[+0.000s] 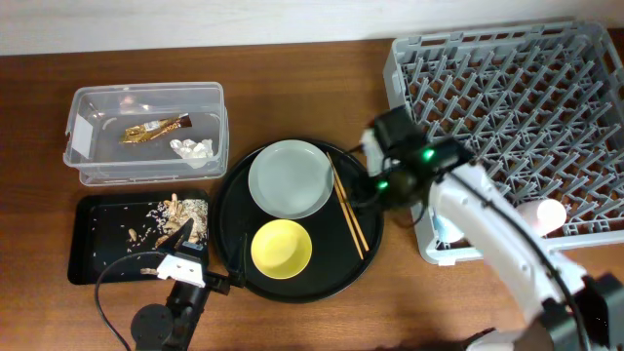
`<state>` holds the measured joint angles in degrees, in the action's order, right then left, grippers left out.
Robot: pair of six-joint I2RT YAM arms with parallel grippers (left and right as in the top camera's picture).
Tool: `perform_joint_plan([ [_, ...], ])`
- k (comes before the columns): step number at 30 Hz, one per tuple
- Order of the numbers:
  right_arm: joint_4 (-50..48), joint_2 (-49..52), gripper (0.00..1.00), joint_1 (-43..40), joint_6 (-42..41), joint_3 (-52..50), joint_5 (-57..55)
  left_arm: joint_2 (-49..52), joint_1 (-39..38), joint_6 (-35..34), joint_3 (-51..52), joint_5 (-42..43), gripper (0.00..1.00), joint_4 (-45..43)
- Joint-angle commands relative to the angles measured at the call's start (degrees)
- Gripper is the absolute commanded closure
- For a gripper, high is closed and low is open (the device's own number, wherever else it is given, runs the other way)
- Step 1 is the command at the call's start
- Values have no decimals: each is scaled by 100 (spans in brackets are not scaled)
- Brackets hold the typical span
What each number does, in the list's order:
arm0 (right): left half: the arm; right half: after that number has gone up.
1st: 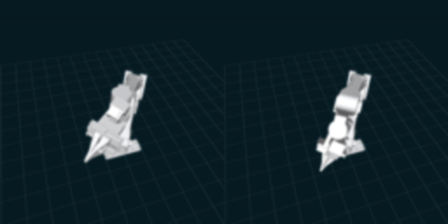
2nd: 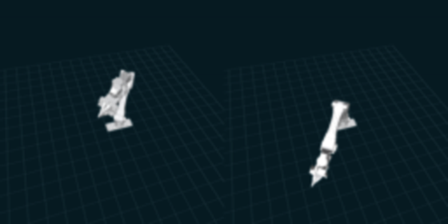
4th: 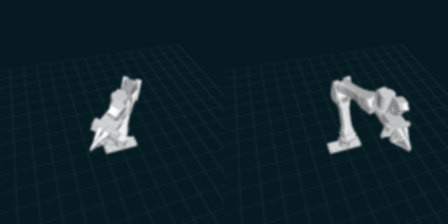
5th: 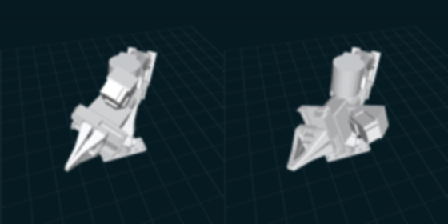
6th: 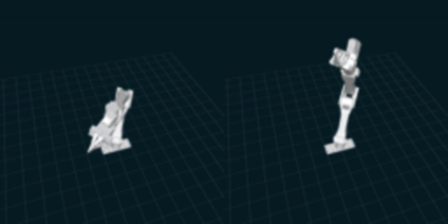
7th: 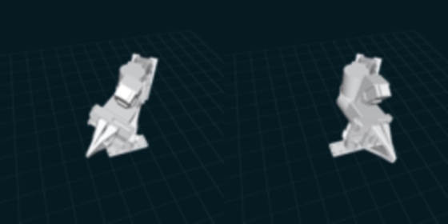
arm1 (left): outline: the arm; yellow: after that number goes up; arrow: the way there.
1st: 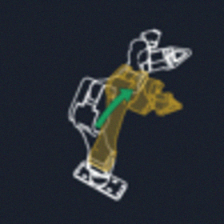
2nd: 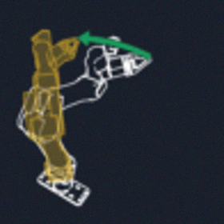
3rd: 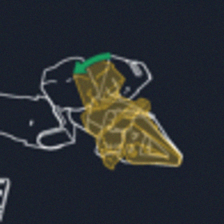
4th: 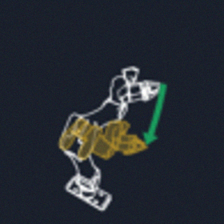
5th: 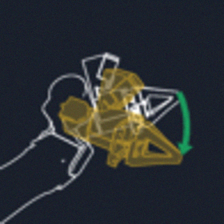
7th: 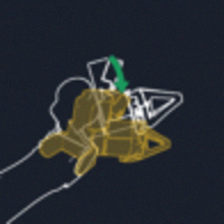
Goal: Sort waste into correct bins and load items into the dishwasher rack
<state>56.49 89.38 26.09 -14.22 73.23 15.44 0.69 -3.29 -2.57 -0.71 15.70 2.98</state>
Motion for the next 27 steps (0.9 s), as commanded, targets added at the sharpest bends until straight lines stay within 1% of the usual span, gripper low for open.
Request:
perform_joint_plan([
  [1, -315, 203, 26, 1012, -931, -94, 125, -39, 35, 72, 17, 87, 1, 24],
  [2, -527, 413, 26, 1335, -1346, -205, -155, -39, 35, 72, 17, 87, 1, 24],
  [4, -800, 876, 28, 1685, -1875, -297, -592, -39, 35, 72, 17, 87, 1, 24],
  [6, -1106, 1375, 33, 1818, -2002, -297, -634, -39, 35, 72, 17, 87, 1, 24],
  [7, -1137, 1626, 39, 1816, -2203, -297, -798, -39, 35, 72, 17, 87, 0, 26],
  [8, -1141, 1921, 58, 1805, -2295, -295, -841, -39, 35, 72, 17, 87, 1, 26],
  [9, -1108, 2013, 77, 1814, -2293, -295, -844, -39, 35, 72, 17, 87, 1, 24],
  [10, -1069, 2033, 91, 1816, -2293, -295, -844, -39, 35, 72, 17, 87, 1, 24],
  [11, -997, 1978, 96, 1810, -2280, -295, -848, -39, 35, 72, 17, 87, 1, 24],
  [12, -927, 1829, 96, 1781, -2203, -293, -866, -39, 35, 72, 17, 87, 0, 24],
  [14, -863, 1165, 96, 1720, -1563, -289, -879, -39, 35, 72, 17, 87, 1, 24],
  [15, -793, 772, 96, 1657, -1300, -289, -1097, -39, 35, 72, 17, 87, 1, 24],
  [16, -660, 295, 96, 1554, -1165, -289, -1593, -39, 35, 72, 17, 87, 1, 24],
  [17, -496, -254, 96, 1375, -1165, -289, -2406, -39, 35, 72, 17, 87, 1, 24],
  [18, -420, -841, 96, 1062, -1165, -289, -3624, -39, 35, 72, 17, 87, 1, 24],
  [20, -579, -1351, 96, 494, -1163, -289, -5475, -39, 35, 72, 17, 87, 1, 24],
  [21, -750, -1447, 96, 50, -1150, -289, -6500, -39, 35, 72, 17, 87, 1, 24],
  [22, -925, -1410, 96, -367, -1150, -289, -7044, -39, 35, 72, 17, 87, 1, 24],
  [23, -1158, -1257, 96, -879, -1150, -289, -7305, -39, 35, 72, 17, 87, 1, 26],
  [25, -1443, -911, 96, -1556, -1143, -289, -7320, -39, 35, 72, 17, 87, 1, 24],
  [27, -1635, -275, 96, -2258, -1121, -289, -7508, -39, 35, 72, 17, 87, 1, 26],
])
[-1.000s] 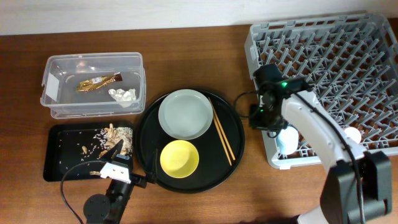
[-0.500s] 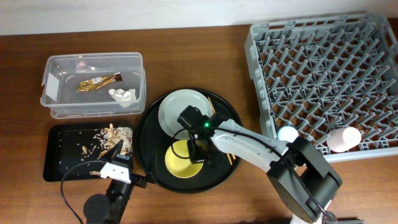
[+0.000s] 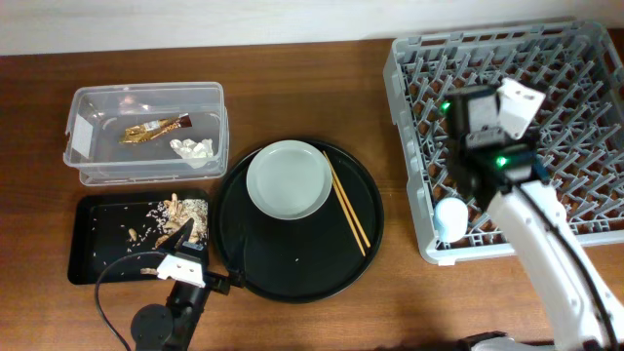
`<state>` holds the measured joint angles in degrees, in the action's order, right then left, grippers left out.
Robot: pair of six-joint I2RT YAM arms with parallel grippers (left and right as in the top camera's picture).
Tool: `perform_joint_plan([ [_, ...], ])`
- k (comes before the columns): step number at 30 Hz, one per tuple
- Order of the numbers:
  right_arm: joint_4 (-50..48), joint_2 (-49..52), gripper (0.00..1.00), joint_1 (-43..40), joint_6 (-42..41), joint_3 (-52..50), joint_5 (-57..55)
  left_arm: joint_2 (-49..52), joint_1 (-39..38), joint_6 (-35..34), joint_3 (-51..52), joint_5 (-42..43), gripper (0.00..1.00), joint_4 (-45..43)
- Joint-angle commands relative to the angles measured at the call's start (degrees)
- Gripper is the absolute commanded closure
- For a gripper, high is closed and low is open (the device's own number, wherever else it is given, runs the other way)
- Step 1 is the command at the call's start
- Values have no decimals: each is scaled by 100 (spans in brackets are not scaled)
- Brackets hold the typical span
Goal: Sort waste into correct bins and load items into the dishwasher rack
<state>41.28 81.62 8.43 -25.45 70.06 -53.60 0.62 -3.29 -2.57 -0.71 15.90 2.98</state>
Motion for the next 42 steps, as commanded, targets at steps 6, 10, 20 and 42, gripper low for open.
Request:
perform_joint_plan([
  [6, -210, 2124, 96, -691, 166, 28, -640, -33, 35, 72, 17, 68, 1, 24],
  [10, 232, 2194, 96, 42, 162, 28, -643, -33, 35, 72, 17, 68, 1, 26],
  [20, 1829, 1128, 35, 1486, -398, 616, 35, -33, 35, 72, 17, 68, 1, 26],
  [42, 221, 3300, 96, 2942, -1858, 522, 5873, -33, 35, 72, 17, 68, 1, 24],
])
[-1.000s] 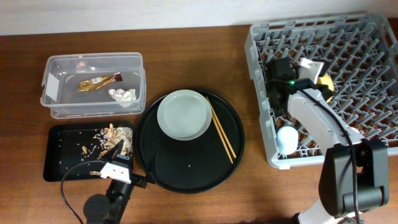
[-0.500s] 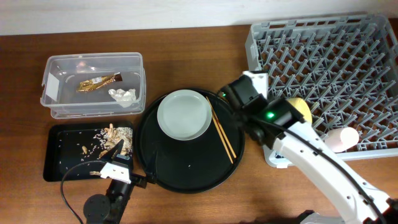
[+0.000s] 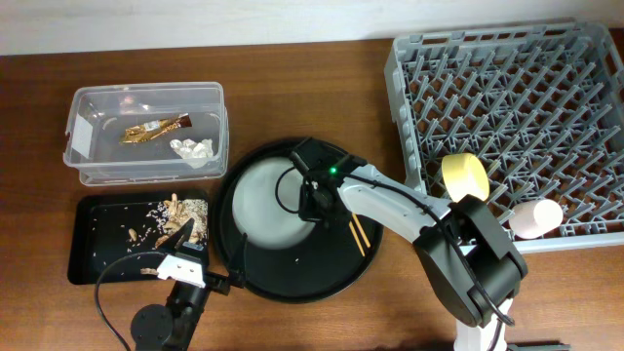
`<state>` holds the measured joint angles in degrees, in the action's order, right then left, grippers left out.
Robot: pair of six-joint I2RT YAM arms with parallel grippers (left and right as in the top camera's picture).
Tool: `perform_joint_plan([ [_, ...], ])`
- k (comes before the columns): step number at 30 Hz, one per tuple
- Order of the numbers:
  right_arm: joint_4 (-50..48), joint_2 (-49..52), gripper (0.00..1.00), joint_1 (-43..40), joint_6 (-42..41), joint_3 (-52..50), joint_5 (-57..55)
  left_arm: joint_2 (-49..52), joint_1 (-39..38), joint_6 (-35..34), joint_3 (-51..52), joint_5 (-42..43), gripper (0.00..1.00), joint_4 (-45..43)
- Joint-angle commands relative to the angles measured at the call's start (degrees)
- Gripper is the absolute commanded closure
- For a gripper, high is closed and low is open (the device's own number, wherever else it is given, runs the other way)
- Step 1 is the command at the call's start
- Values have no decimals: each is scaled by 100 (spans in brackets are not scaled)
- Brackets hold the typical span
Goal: Sort waste into correct bins and load items into the dishwasher rack
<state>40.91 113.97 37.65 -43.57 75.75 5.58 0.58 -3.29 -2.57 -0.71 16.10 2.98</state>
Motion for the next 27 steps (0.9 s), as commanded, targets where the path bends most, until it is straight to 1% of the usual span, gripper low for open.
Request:
perform_joint_plan([
  [1, 334, -2, 96, 15, -44, -46, -175, -28, 35, 72, 17, 48, 1, 26],
  [3, 487, -334, 96, 15, -20, -42, -581, -28, 35, 72, 17, 48, 1, 24],
  [4, 529, -658, 96, 15, 131, -42, -820, -28, 35, 72, 17, 48, 1, 26],
  [6, 564, -1574, 96, -2, 767, -42, -1513, -28, 35, 72, 17, 48, 1, 26],
  [7, 616, -2013, 96, -26, 1080, -42, -2037, -28, 35, 72, 17, 48, 1, 26],
  [8, 769, -2715, 96, -85, 1231, -42, -3292, -28, 35, 72, 17, 48, 1, 24],
  [10, 857, -3554, 96, -306, 1351, -42, -5615, -28, 35, 72, 17, 48, 1, 26],
  [11, 782, -3840, 96, -573, 1543, -42, -6813, -28, 35, 72, 17, 48, 1, 26],
  [12, 682, -3926, 96, -841, 1742, -42, -7517, -28, 35, 72, 17, 48, 1, 26],
  [13, 474, -3923, 96, -1279, 2164, -42, -7901, -28, 35, 72, 17, 48, 1, 26],
  [14, 199, -3812, 96, -2059, 2538, -42, -7875, -28, 35, 72, 17, 48, 1, 26],
  [16, 33, -3707, 96, -2498, 2538, -42, -7750, -28, 35, 72, 17, 48, 1, 24],
  [17, -151, -3526, 96, -2905, 2540, -42, -7558, -28, 35, 72, 17, 48, 1, 26],
  [19, -501, -3091, 96, -3383, 2975, -42, -7458, -28, 35, 72, 17, 48, 1, 26],
  [20, -824, -2715, 96, -3611, 3407, -42, -7460, -28, 35, 72, 17, 48, 1, 26],
  [22, -1305, -2006, 96, -3810, 4135, -42, -7460, -28, 35, 72, 17, 48, 1, 26],
  [24, -1615, -1283, 96, -3722, 4730, -42, -7460, -28, 35, 72, 17, 48, 1, 26],
  [25, -1631, -1021, 96, -3571, 4787, -42, -7462, -28, 35, 72, 17, 48, 1, 26],
  [27, -1635, -968, 95, -3305, 4784, -42, -7460, -28, 35, 72, 17, 48, 1, 26],
])
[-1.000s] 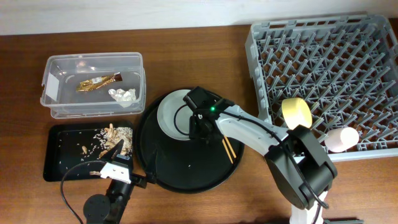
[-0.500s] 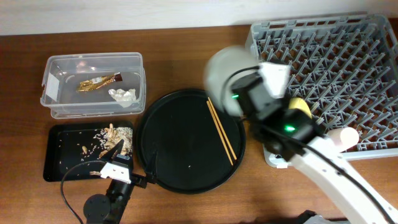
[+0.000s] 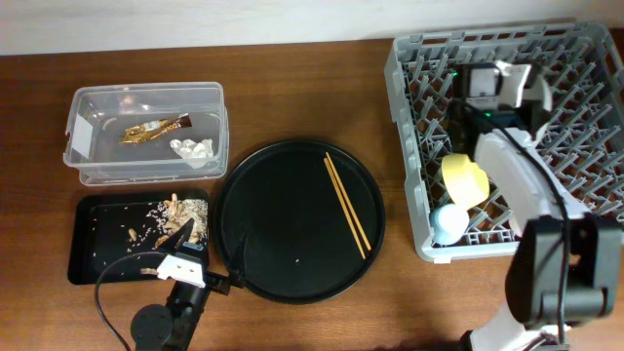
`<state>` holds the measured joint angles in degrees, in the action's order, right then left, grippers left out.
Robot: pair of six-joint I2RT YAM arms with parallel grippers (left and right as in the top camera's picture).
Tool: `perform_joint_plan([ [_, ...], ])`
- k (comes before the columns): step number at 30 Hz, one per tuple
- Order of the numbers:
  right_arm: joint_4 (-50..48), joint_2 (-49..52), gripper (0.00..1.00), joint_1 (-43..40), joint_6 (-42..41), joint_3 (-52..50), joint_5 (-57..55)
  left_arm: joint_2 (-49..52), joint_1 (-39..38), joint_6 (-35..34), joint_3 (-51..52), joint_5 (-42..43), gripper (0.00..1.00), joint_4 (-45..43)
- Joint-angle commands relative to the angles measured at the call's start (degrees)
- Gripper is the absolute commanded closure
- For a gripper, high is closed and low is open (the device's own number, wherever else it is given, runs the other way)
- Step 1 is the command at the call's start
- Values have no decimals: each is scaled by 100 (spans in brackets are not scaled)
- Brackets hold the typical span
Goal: Sort waste into correct bins and load items into the dishwasher rack
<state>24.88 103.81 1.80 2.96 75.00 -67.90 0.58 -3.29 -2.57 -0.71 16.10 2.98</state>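
Observation:
My right gripper (image 3: pixel 502 86) hangs over the far middle of the grey dishwasher rack (image 3: pixel 595 229). A white edge that looks like the plate (image 3: pixel 522 86) shows at its fingers, mostly hidden by the wrist. A yellow bowl (image 3: pixel 465 180) stands in the rack's near left part, with a pale cup (image 3: pixel 448 222) just in front of it. Two chopsticks (image 3: pixel 346 203) lie on the round black tray (image 3: pixel 283 244). My left gripper (image 3: pixel 180 239) rests low by the black waste tray (image 3: pixel 97 249), and its jaws are unclear.
A clear plastic bin (image 3: pixel 93 166) at the back left holds a gold wrapper (image 3: pixel 156 128) and crumpled white paper (image 3: pixel 192 148). Food scraps (image 3: pixel 180 214) lie in the black waste tray. A cable loops near the front left edge.
The white plate is gone from the round tray. My right gripper has moved from the plate on the tray to above the far part of the rack. The left arm has not moved.
First the yellow bowl and white plate sat on the round tray, my right gripper beside them. Then the bowl was off the tray and the gripper over the rack. Later the bowl stood in the rack and the gripper was at the plate. Now only chopsticks are on the tray.

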Motion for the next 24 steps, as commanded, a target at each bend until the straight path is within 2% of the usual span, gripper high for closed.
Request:
perform_joint_plan([
  [1, -76, 37, 81, 476, 133, 33, -118, -28, 35, 72, 17, 48, 1, 26],
  [2, -68, 37, 81, 758, 133, 33, -192, -28, 35, 72, 17, 48, 1, 24],
  [3, -70, 26, 73, 1224, 131, 33, -632, -28, 35, 72, 17, 48, 1, 26],
  [5, -20, -129, 51, 1947, 131, 33, -1132, -28, 35, 72, 17, 48, 1, 26],
  [6, 2, -297, 34, 2312, 131, 33, -1121, -28, 35, 72, 17, 48, 1, 26],
  [7, 153, -518, 25, 2715, 131, 33, -828, -28, 35, 72, 17, 48, 1, 26],
  [8, 623, -820, 22, 3182, 57, 33, 243, -28, 35, 72, 17, 48, 1, 26],
  [10, 1773, -1305, 20, 3744, -1152, 33, 4109, -28, 35, 72, 17, 48, 1, 26],
  [11, 2079, -1311, 21, 3748, -1552, 31, 5451, -28, 35, 72, 17, 48, 1, 26],
  [12, 2406, -1169, 30, 3722, -1919, 17, 6579, -28, 35, 72, 17, 48, 1, 26],
  [13, 2538, -970, 46, 3724, -2002, -37, 7058, -28, 35, 72, 17, 48, 1, 26],
  [14, 2583, -756, 53, 3724, -2004, -142, 7246, -28, 35, 72, 17, 48, 1, 26],
  [15, 2592, -450, 55, 3700, -2052, -332, 7202, -28, 35, 72, 17, 48, 1, 26],
  [21, 2380, 835, 56, 3445, -2129, -472, 6682, -28, 35, 72, 17, 48, 1, 26],
  [22, 2376, 901, 61, 3445, -2129, -472, 6732, -28, 35, 72, 17, 48, 1, 26],
  [24, 2474, 903, 88, 3445, -2129, -472, 6800, -28, 35, 72, 17, 48, 1, 26],
])
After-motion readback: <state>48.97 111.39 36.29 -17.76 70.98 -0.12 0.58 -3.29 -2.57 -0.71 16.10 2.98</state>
